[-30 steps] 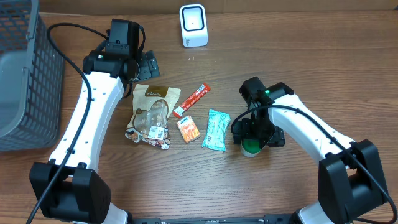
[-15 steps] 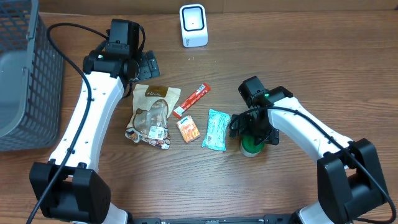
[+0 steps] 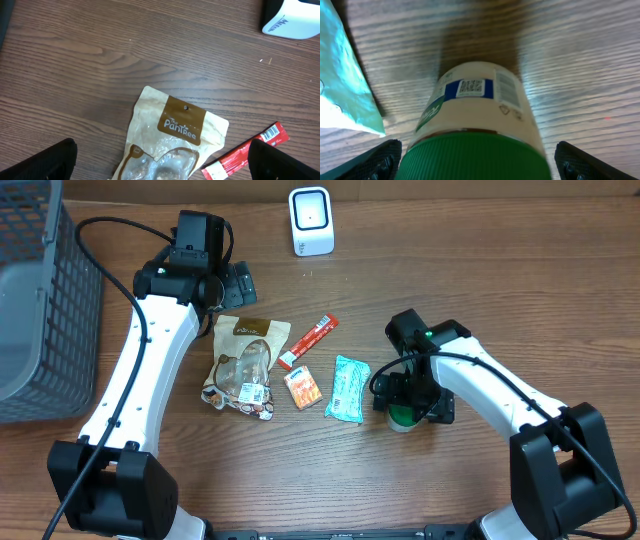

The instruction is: Scan the item barcode

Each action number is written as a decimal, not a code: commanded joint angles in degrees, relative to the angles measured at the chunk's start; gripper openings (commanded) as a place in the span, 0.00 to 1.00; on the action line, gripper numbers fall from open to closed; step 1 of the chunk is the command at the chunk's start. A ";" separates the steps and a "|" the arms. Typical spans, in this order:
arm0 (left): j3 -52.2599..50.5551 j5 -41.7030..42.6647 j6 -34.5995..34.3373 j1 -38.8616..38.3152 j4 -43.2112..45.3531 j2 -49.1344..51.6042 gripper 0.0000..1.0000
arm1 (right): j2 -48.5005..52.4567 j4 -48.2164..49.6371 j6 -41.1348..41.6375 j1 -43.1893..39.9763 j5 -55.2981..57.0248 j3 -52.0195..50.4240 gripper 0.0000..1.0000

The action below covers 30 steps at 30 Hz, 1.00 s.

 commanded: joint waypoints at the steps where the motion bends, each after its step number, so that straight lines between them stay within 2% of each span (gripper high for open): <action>1: 0.76 -0.37 -0.37 -0.11 0.04 -0.07 0.99 | -1.46 1.73 0.81 0.33 -4.90 -1.49 1.00; 15: 0.76 -0.37 -0.37 -0.11 0.04 -0.07 1.00 | -1.49 14.25 12.15 0.33 -14.16 -2.05 1.00; 23: 0.76 -0.37 -0.37 -0.11 0.04 -0.07 1.00 | -2.36 11.15 11.63 0.00 -6.49 0.90 1.00; 27: 0.76 -0.37 -0.37 -0.11 0.04 -0.07 1.00 | -2.40 8.09 11.21 0.68 -4.07 1.40 0.96; 30: 0.76 -0.37 -0.37 -0.11 0.04 -0.07 1.00 | -2.40 6.62 6.10 1.22 -4.07 1.40 0.85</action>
